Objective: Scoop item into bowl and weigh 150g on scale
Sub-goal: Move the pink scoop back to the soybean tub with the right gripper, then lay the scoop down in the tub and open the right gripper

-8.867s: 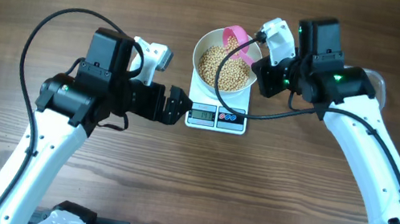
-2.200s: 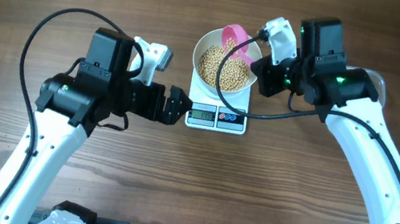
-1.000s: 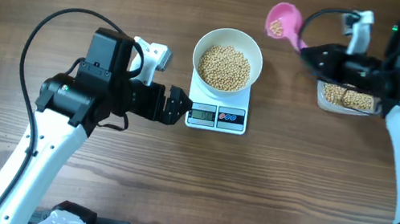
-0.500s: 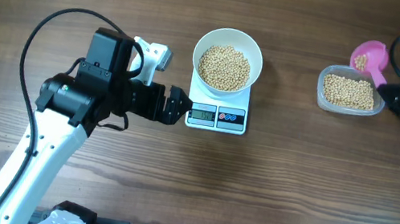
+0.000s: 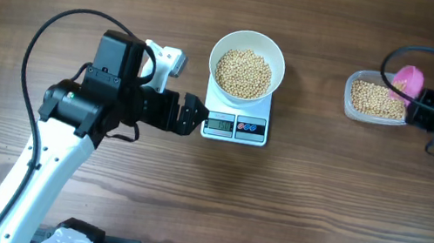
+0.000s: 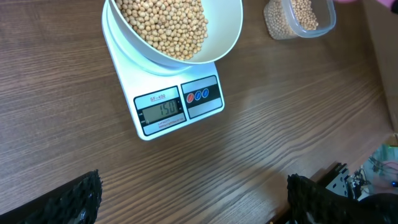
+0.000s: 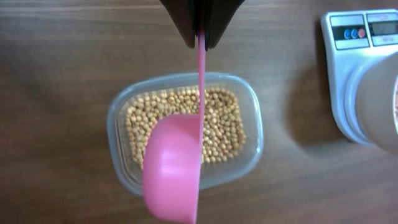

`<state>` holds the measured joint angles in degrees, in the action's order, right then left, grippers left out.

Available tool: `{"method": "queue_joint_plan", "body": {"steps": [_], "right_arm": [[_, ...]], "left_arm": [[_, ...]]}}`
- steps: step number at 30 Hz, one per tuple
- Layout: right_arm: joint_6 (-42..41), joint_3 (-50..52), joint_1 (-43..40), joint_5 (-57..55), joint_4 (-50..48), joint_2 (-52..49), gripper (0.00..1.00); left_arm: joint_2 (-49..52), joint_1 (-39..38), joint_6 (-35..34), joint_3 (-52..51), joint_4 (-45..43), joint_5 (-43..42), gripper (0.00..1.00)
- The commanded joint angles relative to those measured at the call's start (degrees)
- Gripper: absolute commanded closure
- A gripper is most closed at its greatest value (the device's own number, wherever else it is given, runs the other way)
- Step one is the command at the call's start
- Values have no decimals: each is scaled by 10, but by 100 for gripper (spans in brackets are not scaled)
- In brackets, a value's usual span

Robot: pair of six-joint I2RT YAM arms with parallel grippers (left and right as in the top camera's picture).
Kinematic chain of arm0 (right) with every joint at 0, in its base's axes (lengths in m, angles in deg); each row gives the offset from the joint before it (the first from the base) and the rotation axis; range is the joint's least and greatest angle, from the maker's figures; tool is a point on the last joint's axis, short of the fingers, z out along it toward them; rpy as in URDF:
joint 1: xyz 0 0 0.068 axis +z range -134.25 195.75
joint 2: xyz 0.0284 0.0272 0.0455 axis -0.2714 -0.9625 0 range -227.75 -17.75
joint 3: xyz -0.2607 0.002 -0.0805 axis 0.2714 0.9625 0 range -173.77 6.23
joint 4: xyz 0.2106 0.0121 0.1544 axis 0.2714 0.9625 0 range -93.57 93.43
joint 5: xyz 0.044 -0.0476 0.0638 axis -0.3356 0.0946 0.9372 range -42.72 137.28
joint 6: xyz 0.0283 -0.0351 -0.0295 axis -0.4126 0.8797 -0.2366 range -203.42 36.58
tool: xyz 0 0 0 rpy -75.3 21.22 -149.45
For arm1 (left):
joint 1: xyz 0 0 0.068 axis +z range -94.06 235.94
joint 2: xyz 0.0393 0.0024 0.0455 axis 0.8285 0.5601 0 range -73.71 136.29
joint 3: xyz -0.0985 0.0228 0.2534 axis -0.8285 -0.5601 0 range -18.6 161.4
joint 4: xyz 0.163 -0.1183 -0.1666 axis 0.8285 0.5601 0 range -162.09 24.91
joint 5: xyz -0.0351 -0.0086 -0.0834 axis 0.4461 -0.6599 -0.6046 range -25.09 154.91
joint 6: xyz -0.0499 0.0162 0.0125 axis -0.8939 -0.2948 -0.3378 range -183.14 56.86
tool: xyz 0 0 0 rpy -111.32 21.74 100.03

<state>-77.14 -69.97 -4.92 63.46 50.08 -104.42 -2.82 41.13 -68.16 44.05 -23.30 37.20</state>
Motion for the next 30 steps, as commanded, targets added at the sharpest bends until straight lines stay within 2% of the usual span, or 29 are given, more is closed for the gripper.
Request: {"method": "queue_joint_plan", "body": {"steps": [1, 6, 8, 13, 17, 20, 23, 27, 28, 29, 30], "right_arm": [[-40, 6, 3, -12, -1, -3, 96], [-64, 6, 3, -12, 21, -25, 96], [-125, 6, 3, -12, 11, -35, 96], [-210, 6, 3, -9, 23, -72, 96], [-215, 6, 3, -9, 17, -76, 96], [-215, 6, 3, -7, 17, -76, 87], [-215, 6, 3, -7, 17, -76, 86], [-214, 6, 3, -8, 17, -76, 69], [-214, 6, 3, -7, 16, -76, 62], [-213, 6, 3, -8, 16, -76, 50], [-213, 6, 3, -8, 17, -76, 42]], "left_arm": [[0, 4, 1, 12, -2, 2, 0], [0, 4, 1, 12, -2, 2, 0], [0, 4, 1, 12, -2, 2, 0], [0, 4, 1, 12, -2, 2, 0], [0, 4, 1, 12, -2, 2, 0], [0, 4, 1, 12, -2, 2, 0], [0, 4, 1, 12, -2, 2, 0], [0, 4, 1, 12, -2, 2, 0], [0, 4, 1, 12, -2, 2, 0], [0, 4, 1, 12, -2, 2, 0], [0, 4, 1, 12, -2, 2, 0]]}}
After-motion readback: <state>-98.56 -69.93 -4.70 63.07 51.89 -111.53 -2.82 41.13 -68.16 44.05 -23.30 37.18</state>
